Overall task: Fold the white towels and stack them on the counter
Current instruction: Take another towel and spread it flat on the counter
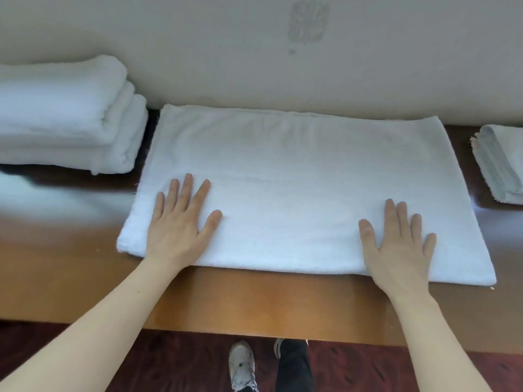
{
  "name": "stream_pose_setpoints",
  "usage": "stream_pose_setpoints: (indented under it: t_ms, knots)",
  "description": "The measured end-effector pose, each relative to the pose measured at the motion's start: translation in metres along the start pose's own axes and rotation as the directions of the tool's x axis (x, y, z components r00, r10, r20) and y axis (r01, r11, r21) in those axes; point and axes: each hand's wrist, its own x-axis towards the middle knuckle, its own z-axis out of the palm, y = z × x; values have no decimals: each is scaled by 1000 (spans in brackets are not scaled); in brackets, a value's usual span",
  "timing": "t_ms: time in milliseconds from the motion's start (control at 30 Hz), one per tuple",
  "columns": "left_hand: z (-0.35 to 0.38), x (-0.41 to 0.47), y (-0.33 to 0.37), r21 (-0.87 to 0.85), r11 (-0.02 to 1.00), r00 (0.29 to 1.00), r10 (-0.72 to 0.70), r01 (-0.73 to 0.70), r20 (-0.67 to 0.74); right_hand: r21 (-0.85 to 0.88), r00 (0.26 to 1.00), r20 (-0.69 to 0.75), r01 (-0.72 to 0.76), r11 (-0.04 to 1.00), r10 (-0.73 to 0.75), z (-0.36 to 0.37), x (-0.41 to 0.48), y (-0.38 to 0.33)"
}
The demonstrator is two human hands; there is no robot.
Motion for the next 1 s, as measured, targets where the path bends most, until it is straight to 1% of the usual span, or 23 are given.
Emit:
stream_pose_setpoints:
  t_ms: [33, 67, 133, 167, 200, 267, 333, 467, 533, 567, 667, 767, 800, 867, 933, 967, 1000]
  knots:
    - [-2, -2, -16, -4, 999, 999, -34, 34, -6, 6, 998, 2, 58, 998, -58, 3, -3, -27]
    - [-3, -5, -28, -7, 999, 999, -44, 44, -10, -8, 986, 8, 165, 986, -165, 7, -7, -57]
    - [-4, -12, -42, -10, 999, 999, -44, 44, -17, -30, 917, 26, 400, 916, -399, 18, -14, -114]
    - [-3, -15, -47, -17, 998, 998, -62, 61, -25, -26, 884, 38, 468, 883, -467, 25, -17, -139]
    - [-4, -16, -52, -25, 996, 995, -90, 89, -33, -17, 864, 46, 503, 864, -502, 30, -18, -159]
    - [-6, -16, -58, -40, 992, 992, -120, 119, -38, -29, 855, 80, 515, 857, -512, 41, -20, -181]
    - [-7, -9, -60, -25, 996, 995, -83, 82, -59, -83, 857, 84, 514, 854, -508, 51, -24, -187]
    - [-7, 37, -36, -74, 986, 984, 138, -147, -108, -97, 866, 79, 499, 861, -494, 55, -26, -185]
    - [-6, 68, -24, -66, 974, 972, 208, -215, -105, -69, 869, 69, 493, 867, -489, 54, -25, -185]
    - [-6, 84, -22, -63, 977, 976, 197, -203, -91, -51, 869, 61, 493, 868, -490, 53, -24, -186]
    - [-9, 123, -35, -67, 994, 996, 77, -80, -50, -16, 862, 33, 507, 862, -506, 52, -23, -186]
    - [-15, 144, -48, -64, 997, 997, -55, 51, -54, -20, 857, -2, 516, 857, -516, 52, -20, -188]
    - [-16, 146, -45, -49, 997, 995, -60, 56, -78, -19, 856, -16, 516, 856, -516, 52, -19, -188]
    - [-12, 145, -31, -32, 999, 992, 26, -30, -121, -19, 851, -50, 522, 853, -522, 54, -18, -188]
    - [-8, 147, -17, -57, 987, 985, 147, -152, -88, -28, 846, -86, 526, 850, -527, 56, -16, -188]
    - [-7, 151, -15, -66, 982, 982, 176, -180, -63, -39, 842, -102, 529, 848, -530, 58, -15, -188]
    - [-9, 157, -17, -65, 983, 984, 171, -174, -47, -52, 835, -117, 535, 843, -537, 59, -15, -187]
